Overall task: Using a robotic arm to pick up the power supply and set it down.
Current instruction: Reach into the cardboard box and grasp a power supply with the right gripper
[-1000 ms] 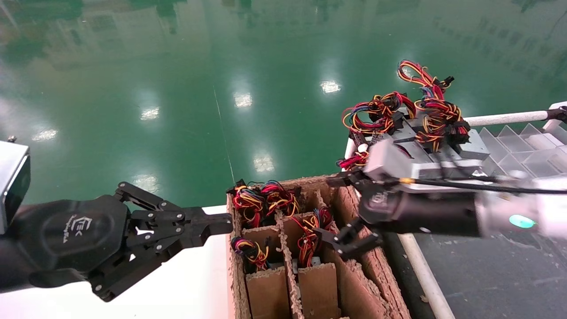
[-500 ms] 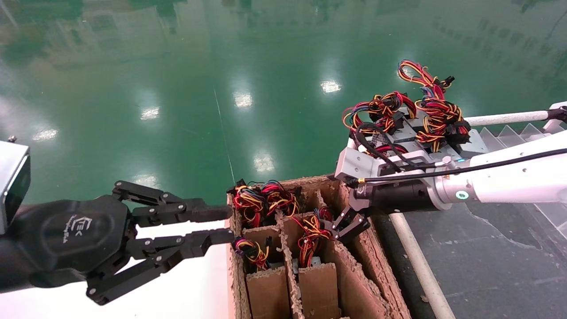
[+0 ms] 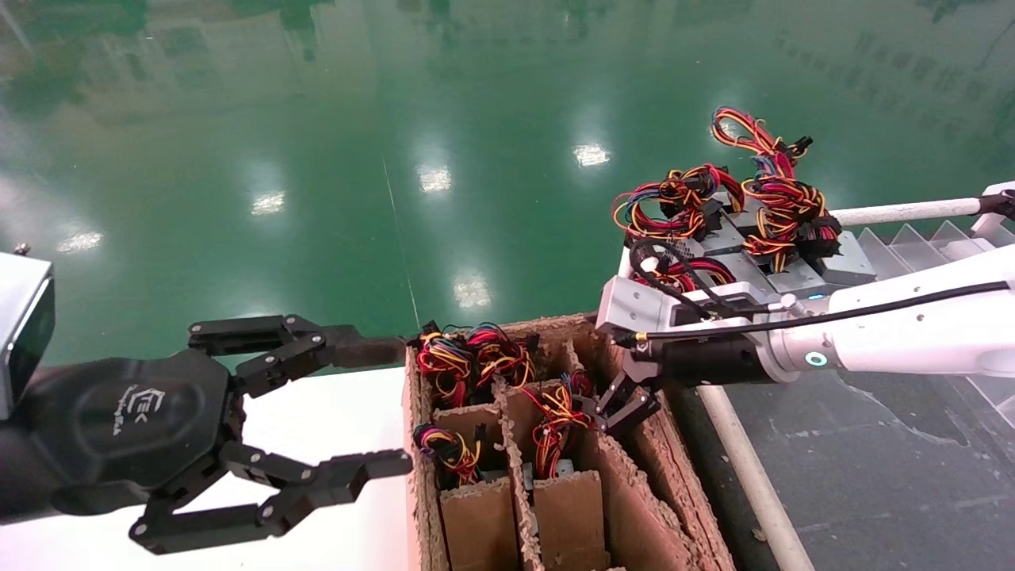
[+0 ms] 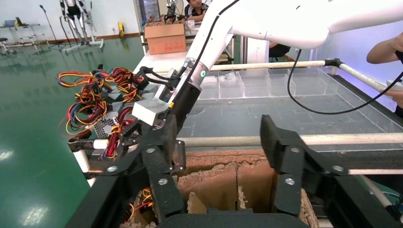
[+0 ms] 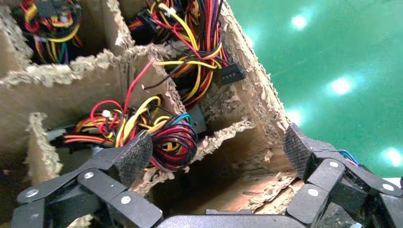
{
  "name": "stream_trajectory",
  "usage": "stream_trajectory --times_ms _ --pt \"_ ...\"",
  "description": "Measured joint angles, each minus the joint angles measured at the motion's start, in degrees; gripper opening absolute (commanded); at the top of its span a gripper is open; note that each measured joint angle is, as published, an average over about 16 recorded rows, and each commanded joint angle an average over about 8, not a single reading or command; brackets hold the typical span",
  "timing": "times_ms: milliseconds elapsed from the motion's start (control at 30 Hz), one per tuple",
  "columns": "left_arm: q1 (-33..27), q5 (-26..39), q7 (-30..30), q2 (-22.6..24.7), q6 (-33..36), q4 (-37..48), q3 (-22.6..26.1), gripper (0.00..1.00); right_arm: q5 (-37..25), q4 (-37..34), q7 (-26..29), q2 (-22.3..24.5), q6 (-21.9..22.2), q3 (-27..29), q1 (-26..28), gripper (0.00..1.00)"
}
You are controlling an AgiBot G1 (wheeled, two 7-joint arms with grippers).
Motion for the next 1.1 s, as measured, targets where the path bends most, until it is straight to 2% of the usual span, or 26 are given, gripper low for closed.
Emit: stream_trajectory --times_ms 67,133,1100 --pt "0.0 0.0 0.0 0.0 0.0 0.0 0.0 1.0 -0.12 0.19 -0.23 -0.03 0.23 -0.04 -0.19 0.1" --pt "0.0 0.0 0.0 0.0 0.0 0.0 0.0 1.0 -0.24 0.35 -0.44 -0.05 0.43 -0.08 -0.35 0.0" --pt "0.0 -0.01 0.01 -0.01 -0.01 0.0 0.01 1.0 0.34 -1.23 -1.31 -0.97 -0.99 -0.51 -0.71 0.0"
